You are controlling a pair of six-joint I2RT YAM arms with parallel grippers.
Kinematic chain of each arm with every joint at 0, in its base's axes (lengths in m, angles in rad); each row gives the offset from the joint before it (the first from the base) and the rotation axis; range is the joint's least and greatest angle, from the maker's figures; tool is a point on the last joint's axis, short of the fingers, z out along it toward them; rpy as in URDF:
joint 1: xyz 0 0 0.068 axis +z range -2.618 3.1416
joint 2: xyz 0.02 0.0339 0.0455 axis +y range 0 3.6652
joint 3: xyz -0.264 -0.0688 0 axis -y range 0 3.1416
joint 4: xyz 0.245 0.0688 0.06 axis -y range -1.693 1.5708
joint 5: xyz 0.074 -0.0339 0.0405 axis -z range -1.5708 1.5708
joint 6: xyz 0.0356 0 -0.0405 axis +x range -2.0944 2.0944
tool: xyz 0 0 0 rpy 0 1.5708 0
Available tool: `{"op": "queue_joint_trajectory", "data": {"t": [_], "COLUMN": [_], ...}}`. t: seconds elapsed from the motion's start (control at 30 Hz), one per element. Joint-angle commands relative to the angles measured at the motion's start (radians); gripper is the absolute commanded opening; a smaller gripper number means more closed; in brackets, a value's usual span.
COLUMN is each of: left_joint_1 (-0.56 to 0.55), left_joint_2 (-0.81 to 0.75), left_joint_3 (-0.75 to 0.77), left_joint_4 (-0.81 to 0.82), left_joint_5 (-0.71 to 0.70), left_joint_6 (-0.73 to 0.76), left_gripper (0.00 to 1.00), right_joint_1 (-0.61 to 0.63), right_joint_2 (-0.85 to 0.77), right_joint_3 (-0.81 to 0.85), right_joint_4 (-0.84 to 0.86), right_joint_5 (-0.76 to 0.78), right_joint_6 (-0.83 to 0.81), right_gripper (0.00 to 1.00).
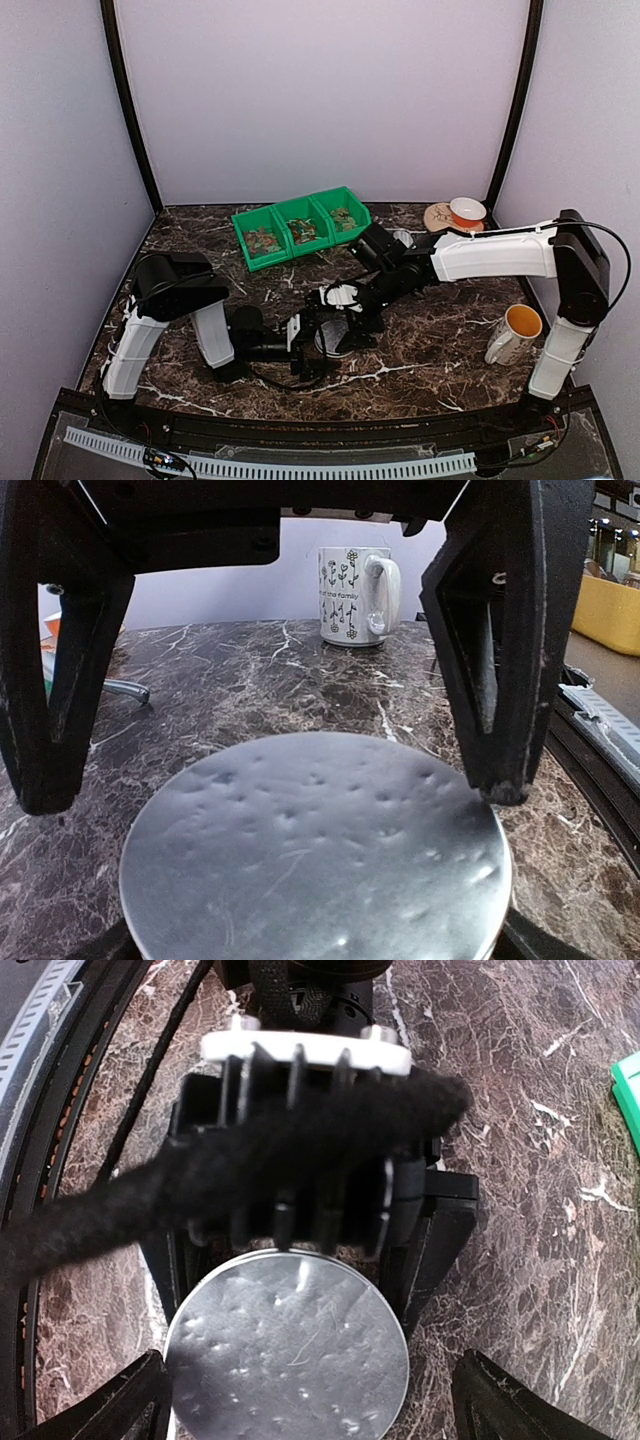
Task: Pack the candies
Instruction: Screw the bottle lid onto the packing bottle.
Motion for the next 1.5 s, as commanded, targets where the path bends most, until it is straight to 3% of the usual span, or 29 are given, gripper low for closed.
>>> {"op": "queue_joint_trajectory", "data": {"t": [0.0, 1.47], "left_joint_1": [-0.001, -0.001], "left_joint_2": [0.188, 0.188], "left_joint_3": [-0.085, -0.078], "left_joint_4": [-0.003, -0.016], "left_joint_5": [0.002, -0.021], "left_joint_6": [0.086, 0.081], "left_gripper": [0.9, 0.9], "right_joint_1": [-0.008, 0.004], "right_joint_2": [-0.024, 0.013], "right_joint_3": [-0.009, -0.057], "right_joint_4": [0.003, 0.057], "right_joint_5": [-0.05, -0.023], "right_joint_6": [0.01, 0.089], "right_gripper": [0.97, 0.99]}}
